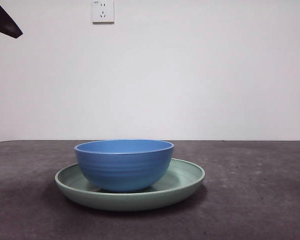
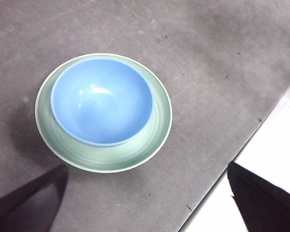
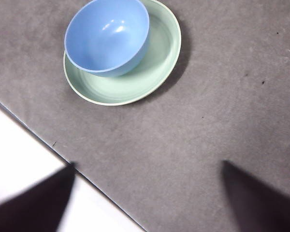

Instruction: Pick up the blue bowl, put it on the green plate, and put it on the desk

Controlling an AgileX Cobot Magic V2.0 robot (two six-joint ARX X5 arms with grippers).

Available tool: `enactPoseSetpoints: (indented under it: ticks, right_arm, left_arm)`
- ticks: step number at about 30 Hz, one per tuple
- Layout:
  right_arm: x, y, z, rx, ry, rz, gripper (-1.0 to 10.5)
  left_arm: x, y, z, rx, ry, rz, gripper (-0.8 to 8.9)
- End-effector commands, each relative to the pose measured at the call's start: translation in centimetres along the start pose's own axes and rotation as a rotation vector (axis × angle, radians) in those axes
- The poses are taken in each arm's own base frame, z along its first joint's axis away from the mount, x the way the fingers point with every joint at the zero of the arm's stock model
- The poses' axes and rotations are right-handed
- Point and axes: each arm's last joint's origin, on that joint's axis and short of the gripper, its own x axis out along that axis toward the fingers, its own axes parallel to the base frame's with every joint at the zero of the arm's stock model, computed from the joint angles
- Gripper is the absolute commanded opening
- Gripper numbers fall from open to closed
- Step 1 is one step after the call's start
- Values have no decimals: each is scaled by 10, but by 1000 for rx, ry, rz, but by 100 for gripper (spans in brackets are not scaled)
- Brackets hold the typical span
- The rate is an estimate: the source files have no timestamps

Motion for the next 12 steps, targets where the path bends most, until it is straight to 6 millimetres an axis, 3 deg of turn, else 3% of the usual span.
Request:
enactPoseSetpoints:
  ticks: [1, 2, 4, 12]
  right_arm:
    - [-1, 1, 3, -22, -17, 7, -13]
    - [-1, 1, 4, -25, -25, 7, 27]
    - [-1, 2, 5, -27, -40, 10, 27]
    - [-2, 2, 8, -33, -67, 11, 27]
  left_arm:
    - [-1, -2, 3, 12, -6, -8, 133]
    - [-1, -1, 2, 11, -1, -8, -15]
    - [-1, -1, 2, 11, -2, -8, 44]
    - [-1, -2, 3, 13, -14, -9, 43]
